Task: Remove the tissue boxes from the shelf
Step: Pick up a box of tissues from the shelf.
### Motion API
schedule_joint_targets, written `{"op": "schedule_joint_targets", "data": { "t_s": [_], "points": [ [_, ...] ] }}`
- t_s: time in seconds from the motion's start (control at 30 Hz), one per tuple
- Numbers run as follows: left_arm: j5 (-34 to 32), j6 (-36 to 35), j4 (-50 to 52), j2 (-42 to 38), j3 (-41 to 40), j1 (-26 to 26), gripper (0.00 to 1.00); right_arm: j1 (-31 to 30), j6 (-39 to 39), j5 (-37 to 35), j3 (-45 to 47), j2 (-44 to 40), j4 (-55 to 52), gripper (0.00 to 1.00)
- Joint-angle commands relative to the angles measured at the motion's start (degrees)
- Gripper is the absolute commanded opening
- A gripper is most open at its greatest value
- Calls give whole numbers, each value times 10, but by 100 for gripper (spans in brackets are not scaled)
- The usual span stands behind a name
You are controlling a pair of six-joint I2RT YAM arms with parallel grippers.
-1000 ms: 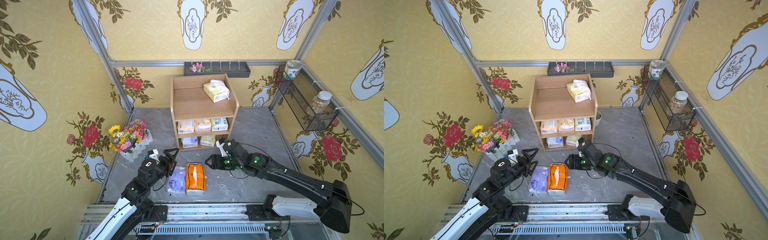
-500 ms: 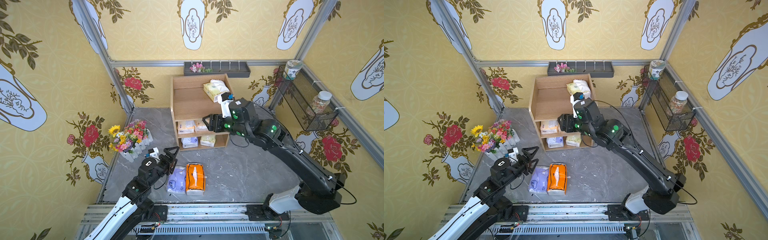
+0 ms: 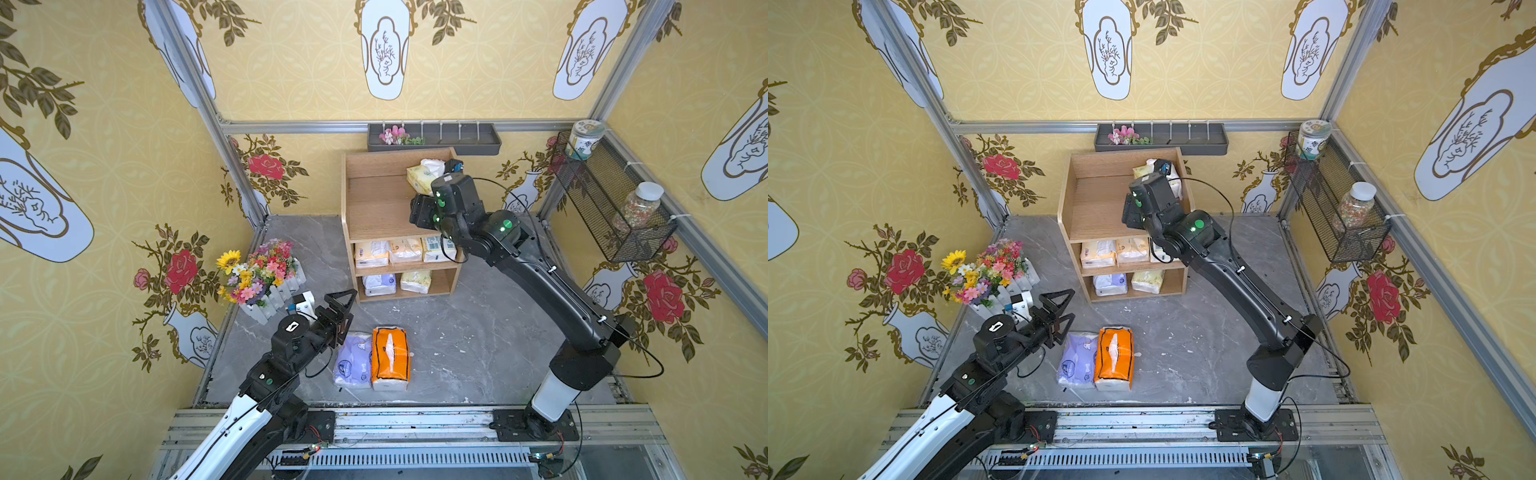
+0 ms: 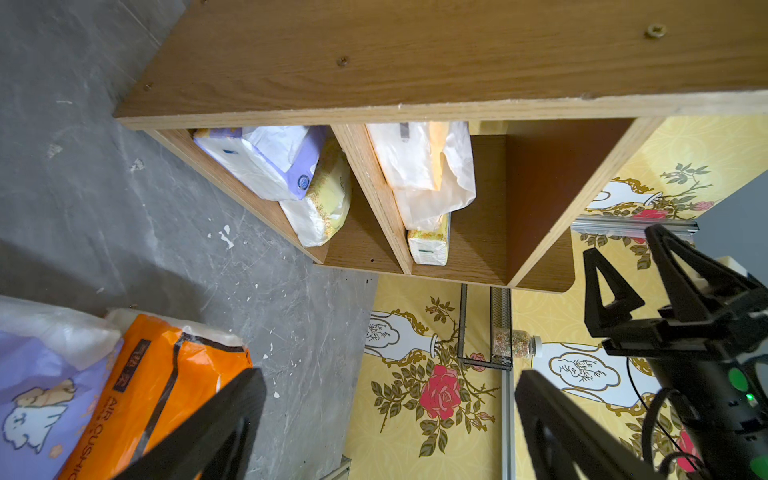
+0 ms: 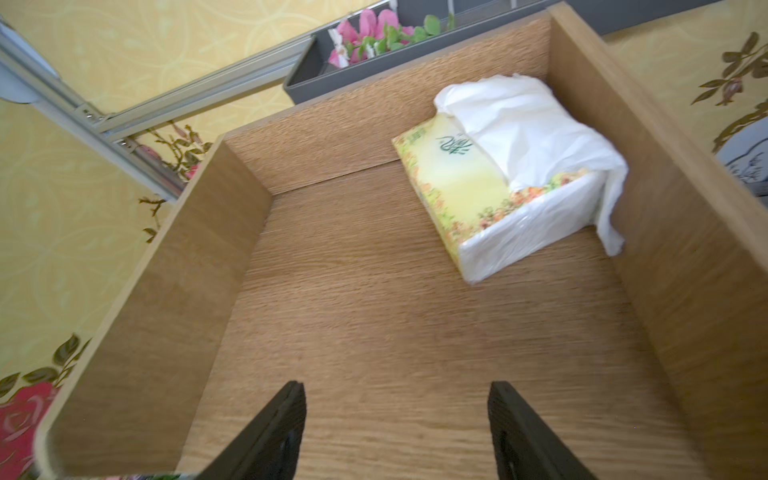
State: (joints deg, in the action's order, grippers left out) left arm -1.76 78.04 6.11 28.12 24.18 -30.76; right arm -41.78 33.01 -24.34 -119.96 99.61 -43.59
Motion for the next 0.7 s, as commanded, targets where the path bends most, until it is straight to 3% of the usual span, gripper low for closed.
{"op": "schedule_joint_targets", "data": {
  "t_s": [0.0,0.33,0.67],
  "points": [
    [-3,-9,6,-2,1,0,100,16,2,-20,-9,19,23,75],
    [-12,-5,29,-31,-2,0,100,38,-63,-36,-83,103,46,77],
    [-14,-1,35,-39,-8,0,100,38,-74,-81,-94,137,55,74]
  ]
}}
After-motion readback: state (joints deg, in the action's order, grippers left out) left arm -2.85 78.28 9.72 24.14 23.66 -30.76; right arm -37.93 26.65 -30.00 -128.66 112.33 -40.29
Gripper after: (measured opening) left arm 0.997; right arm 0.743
